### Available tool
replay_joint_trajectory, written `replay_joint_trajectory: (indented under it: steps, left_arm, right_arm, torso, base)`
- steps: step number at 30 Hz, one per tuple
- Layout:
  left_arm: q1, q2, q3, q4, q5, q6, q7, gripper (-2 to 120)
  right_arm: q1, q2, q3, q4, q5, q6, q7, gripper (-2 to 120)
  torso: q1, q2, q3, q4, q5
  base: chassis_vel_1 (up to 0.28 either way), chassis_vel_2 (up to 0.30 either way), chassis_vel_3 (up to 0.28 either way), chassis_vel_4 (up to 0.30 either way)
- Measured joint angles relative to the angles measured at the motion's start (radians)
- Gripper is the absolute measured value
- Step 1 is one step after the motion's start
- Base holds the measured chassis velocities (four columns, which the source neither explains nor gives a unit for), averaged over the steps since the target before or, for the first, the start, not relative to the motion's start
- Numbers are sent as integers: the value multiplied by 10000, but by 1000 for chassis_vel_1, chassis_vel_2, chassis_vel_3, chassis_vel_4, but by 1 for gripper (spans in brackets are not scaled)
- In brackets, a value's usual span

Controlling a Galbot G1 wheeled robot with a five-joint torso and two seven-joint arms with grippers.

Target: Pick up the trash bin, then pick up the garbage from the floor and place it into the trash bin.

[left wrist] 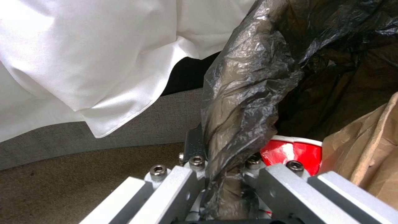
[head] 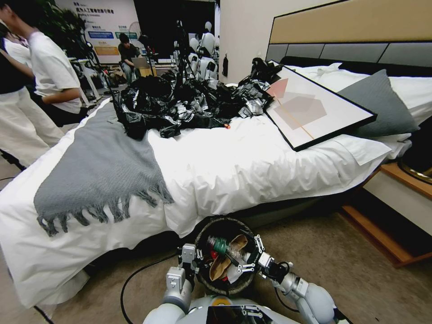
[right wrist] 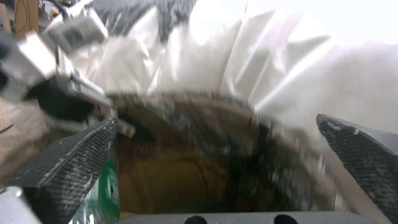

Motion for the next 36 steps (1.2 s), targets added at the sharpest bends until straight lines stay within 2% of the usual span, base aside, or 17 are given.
replay_joint_trajectory:
  steps: [8,14,16,18,19,21,22,25,30,36]
  left_arm:
    - [-6,1,-6,31,-8,0,3,0]
    - [-4,3,-39,30,-18,0,5,0]
    - [-6,2,-64,31,-24,0,6,0]
    - [-18,-6,-73,32,-24,-4,6,0]
    - [-18,-6,-73,32,-24,-4,6,0]
    - [-26,-16,-73,41,-26,-6,6,0]
    - [-26,-16,-73,41,-26,-6,6,0]
    - [-30,-20,-103,53,-35,-11,6,0]
    - [-23,-20,-115,53,-48,-13,6,0]
    - [-25,-21,-117,11,-55,-13,8,0]
  right_arm:
    - [-213,232,202,1109,318,78,147,113]
    - [-237,643,566,1791,713,154,495,107]
    - [-381,977,759,2043,737,236,1091,101]
    - [-594,1243,865,2179,401,230,2064,100]
    - [-594,1243,865,2179,401,230,2064,100]
    - [-859,1600,940,2238,-78,183,3380,100]
    - [-859,1600,940,2238,-78,183,3380,100]
    - [-1151,2060,1016,2086,-414,200,4625,100]
    - [-1323,2352,1115,1640,-505,457,5042,100]
    - [-1325,2413,1221,1258,-482,588,5060,100]
  torso:
    - [0,0,0,0,0]
    - [0,0,0,1,-1]
    - [0,0,0,1,-1]
    - [0,0,0,0,-1]
    - [0,0,0,0,-1]
    - [0,0,0,0,-1]
    - [0,0,0,0,-1]
    - [0,0,0,-1,0]
    - [0,0,0,-2,0]
    - [0,0,0,0,0]
  base:
    - [0,0,0,0]
    - [0,0,0,0]
    - [0,0,0,0]
    - [0,0,0,0]
    - [0,0,0,0]
    - [0,0,0,0]
    - [0,0,0,0]
    - [0,0,0,0]
    - [0,0,0,0]
    - [0,0,0,0]
